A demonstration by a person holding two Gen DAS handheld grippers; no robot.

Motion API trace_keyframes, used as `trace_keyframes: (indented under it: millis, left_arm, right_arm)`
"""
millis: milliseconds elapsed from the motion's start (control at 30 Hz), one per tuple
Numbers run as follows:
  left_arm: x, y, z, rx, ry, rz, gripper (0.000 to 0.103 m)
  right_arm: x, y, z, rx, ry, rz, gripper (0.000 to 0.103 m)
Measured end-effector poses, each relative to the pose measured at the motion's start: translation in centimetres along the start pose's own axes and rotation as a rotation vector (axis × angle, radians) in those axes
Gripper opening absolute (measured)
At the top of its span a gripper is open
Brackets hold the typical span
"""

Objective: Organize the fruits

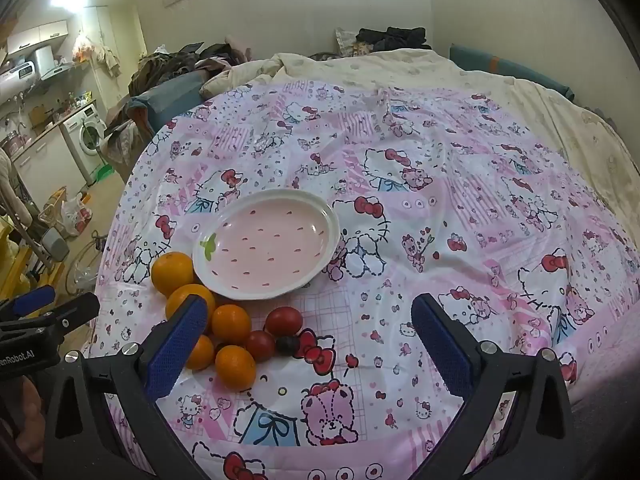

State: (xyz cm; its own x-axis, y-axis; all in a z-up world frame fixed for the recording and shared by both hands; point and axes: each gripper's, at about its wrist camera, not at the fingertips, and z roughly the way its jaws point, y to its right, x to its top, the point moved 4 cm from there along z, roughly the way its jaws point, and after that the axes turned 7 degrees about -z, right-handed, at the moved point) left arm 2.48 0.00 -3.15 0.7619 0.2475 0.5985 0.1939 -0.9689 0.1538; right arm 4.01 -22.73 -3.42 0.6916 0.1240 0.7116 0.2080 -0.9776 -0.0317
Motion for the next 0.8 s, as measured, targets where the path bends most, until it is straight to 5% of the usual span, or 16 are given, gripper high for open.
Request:
trace_keyframes:
  millis: [800]
  left_arm:
    - [-0.27,-0.62,0.22,0.008,0.004,-0.003,0.103]
  right_arm:
    - [0.06,0.41,0.43,-0.004,-0.011,0.001,0.103]
